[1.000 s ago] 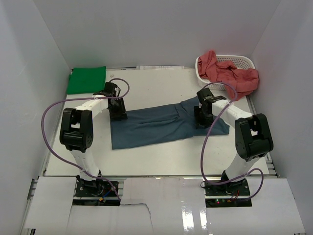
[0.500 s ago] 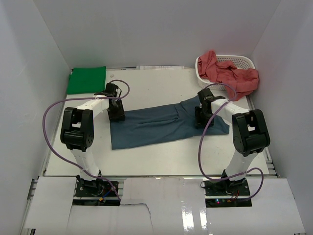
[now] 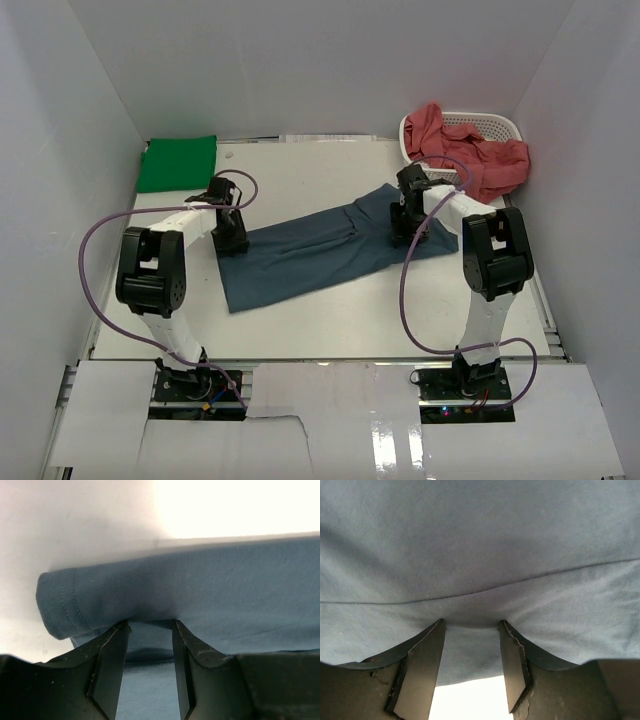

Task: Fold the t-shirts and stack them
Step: Rotate the tshirt 90 degrees

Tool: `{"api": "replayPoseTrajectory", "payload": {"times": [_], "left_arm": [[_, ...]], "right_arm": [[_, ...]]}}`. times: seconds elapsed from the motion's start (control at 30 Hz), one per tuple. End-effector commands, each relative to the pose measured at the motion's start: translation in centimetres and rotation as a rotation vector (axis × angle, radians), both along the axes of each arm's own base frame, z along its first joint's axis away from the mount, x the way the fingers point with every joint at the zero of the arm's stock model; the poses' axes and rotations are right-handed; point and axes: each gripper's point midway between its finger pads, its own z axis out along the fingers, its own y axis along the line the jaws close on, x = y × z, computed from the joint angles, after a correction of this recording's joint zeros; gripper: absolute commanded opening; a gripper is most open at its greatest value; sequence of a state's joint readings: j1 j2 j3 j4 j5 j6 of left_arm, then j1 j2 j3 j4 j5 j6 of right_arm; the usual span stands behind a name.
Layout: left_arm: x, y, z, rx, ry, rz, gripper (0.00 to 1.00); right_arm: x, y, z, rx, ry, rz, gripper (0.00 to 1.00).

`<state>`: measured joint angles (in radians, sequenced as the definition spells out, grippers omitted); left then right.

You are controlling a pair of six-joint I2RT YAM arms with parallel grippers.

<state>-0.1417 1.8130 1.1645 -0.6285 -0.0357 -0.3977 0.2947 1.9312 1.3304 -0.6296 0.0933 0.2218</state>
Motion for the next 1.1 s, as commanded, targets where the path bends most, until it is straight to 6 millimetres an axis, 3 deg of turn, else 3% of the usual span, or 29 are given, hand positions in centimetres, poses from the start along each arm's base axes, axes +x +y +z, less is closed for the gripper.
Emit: {"api": "replayPoseTrajectory", "payload": {"times": [0.0,0.5,0.67,0.83,1.07], "left_arm": [[-5.6,2.3,-2.2,0.081,0.178,0.039,0.52],[-9.8,1.1,-0.1,0.005,0.21,0.042,0.52],[-11.9,0.6,-0.6,-0.012,0.255,0.056,0.52],[-13.5,-2.2,-0.7,-0.097,0.296,0.038,0.52],[-17.0,-7.4,-0.9,-0.169,0.365,-0.047,0.52]], "right_arm": [[2.4,1.2,-0.3,0.042,-0.024,0.045,0.54],[12.9,7.1,2.4,0.223,-0.184,0.152,0.55],[15.0,8.5,1.3,0.266,-0.18,0.163,0.56],[16.9,9.9,0.7,0.321,-0.199,0.171,0.57],[17.4,11.5,-0.7,0.407,-0.185,0.15,0.58]]}}
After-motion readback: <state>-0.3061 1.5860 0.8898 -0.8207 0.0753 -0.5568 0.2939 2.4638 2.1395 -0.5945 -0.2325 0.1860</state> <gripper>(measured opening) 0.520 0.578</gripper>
